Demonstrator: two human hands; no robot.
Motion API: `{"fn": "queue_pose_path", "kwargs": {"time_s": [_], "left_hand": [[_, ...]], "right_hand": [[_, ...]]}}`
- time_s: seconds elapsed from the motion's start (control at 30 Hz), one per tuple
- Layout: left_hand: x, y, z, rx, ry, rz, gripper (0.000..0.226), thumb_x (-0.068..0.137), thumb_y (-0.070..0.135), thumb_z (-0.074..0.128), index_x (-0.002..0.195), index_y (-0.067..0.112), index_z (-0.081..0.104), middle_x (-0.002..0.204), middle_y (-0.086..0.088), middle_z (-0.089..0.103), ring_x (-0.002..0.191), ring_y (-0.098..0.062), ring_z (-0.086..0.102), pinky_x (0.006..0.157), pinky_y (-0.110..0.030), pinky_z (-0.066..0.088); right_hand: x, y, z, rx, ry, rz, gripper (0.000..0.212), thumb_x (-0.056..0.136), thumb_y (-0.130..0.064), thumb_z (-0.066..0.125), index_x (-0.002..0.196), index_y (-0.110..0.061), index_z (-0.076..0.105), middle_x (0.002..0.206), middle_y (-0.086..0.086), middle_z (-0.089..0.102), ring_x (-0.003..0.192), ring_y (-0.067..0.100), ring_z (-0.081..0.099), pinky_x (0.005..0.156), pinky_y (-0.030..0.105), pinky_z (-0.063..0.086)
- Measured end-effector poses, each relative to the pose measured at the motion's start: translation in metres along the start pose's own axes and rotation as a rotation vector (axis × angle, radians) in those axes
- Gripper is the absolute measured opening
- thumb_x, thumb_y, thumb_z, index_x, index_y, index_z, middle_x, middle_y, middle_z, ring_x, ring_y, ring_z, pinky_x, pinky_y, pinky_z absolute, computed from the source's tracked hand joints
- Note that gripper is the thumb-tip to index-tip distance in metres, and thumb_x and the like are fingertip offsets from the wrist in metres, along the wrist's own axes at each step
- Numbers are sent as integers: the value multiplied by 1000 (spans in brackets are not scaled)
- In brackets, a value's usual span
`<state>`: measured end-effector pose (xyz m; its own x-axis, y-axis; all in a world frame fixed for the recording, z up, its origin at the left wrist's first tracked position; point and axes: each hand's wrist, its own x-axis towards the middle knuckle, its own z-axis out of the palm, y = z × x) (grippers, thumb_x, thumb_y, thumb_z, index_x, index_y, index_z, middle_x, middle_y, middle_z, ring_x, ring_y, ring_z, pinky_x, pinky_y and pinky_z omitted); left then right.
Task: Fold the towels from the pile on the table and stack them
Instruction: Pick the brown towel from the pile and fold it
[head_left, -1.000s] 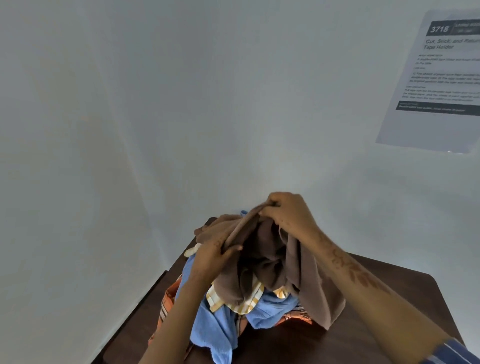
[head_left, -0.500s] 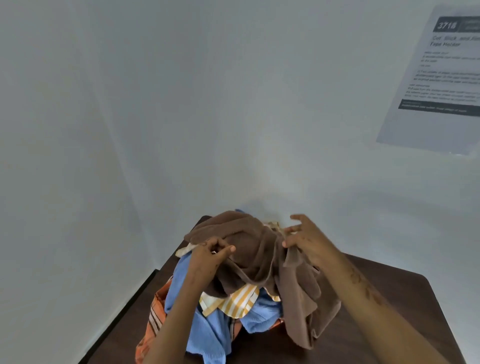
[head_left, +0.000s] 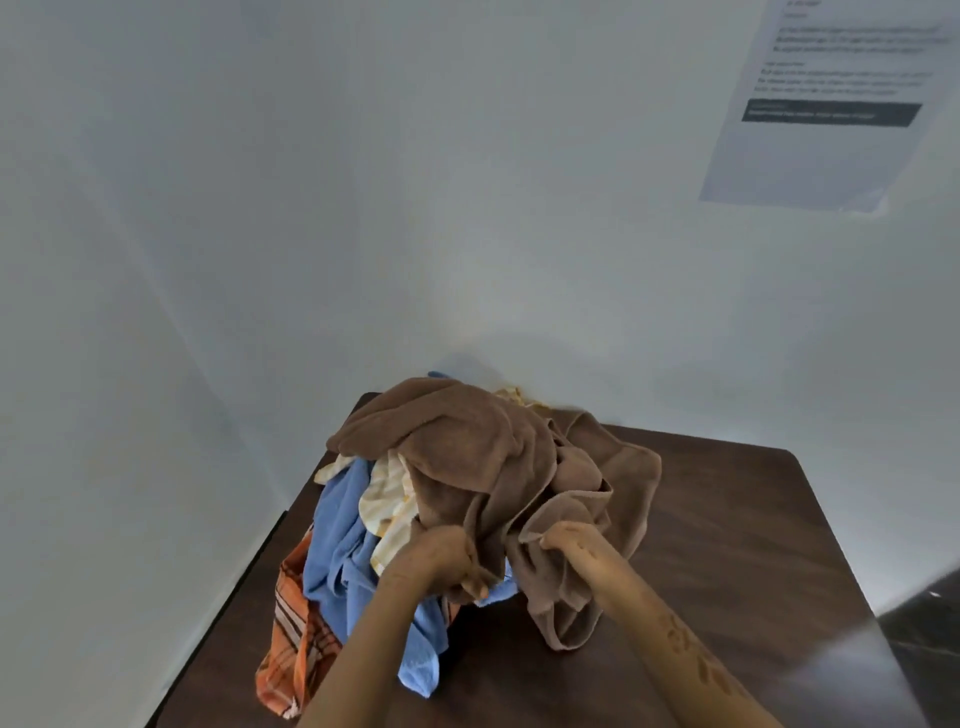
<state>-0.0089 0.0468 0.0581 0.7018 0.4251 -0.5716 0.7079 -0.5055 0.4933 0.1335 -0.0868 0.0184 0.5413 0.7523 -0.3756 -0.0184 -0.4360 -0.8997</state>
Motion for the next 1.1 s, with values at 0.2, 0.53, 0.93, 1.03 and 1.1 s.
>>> {"fn": "queue_pose_path", "kwargs": {"time_s": [0.2, 0.53, 0.93, 1.03, 1.1], "left_hand": [[-4, 48, -35, -695, 637, 205, 5, 89, 21, 62, 87, 16, 62, 77, 3, 61, 72, -12, 58, 64, -21, 48], [2, 69, -10, -385, 535, 224, 45, 84, 15, 66, 126, 17, 51, 98, -2, 62, 87, -14, 56, 78, -25, 46], [12, 68, 45, -340, 275, 133, 29, 92, 1, 43, 109, 8, 65, 101, -13, 67, 91, -26, 66, 82, -36, 56], [13, 68, 49, -256, 282, 153, 32, 91, 2, 43, 113, 9, 65, 109, -10, 67, 96, -20, 64, 82, -25, 53], [14, 66, 51, -222, 284, 159, 34, 90, 1, 43, 116, 11, 64, 111, -7, 67, 95, -17, 62, 77, -20, 48]], "right_hand": [[-2, -44, -41, 443, 294, -54, 17, 91, -14, 55, 81, -12, 68, 87, 11, 69, 78, 28, 61, 73, 40, 53], [-38, -25, -32, 579, 206, -65, 63, 78, 22, 34, 123, -15, 56, 122, 9, 60, 108, 26, 60, 84, 40, 54], [-44, 4, 2, 494, 42, 126, 65, 89, 9, 33, 145, -24, 32, 113, 12, 67, 90, 26, 67, 70, 33, 56], [-47, 7, 9, 417, -6, 138, 65, 92, -1, 40, 149, -29, 23, 94, 14, 72, 75, 23, 65, 83, 41, 54], [-51, 7, 9, 375, -52, 111, 75, 89, 0, 46, 150, -31, 16, 120, 31, 58, 81, 28, 66, 96, 45, 49]]}}
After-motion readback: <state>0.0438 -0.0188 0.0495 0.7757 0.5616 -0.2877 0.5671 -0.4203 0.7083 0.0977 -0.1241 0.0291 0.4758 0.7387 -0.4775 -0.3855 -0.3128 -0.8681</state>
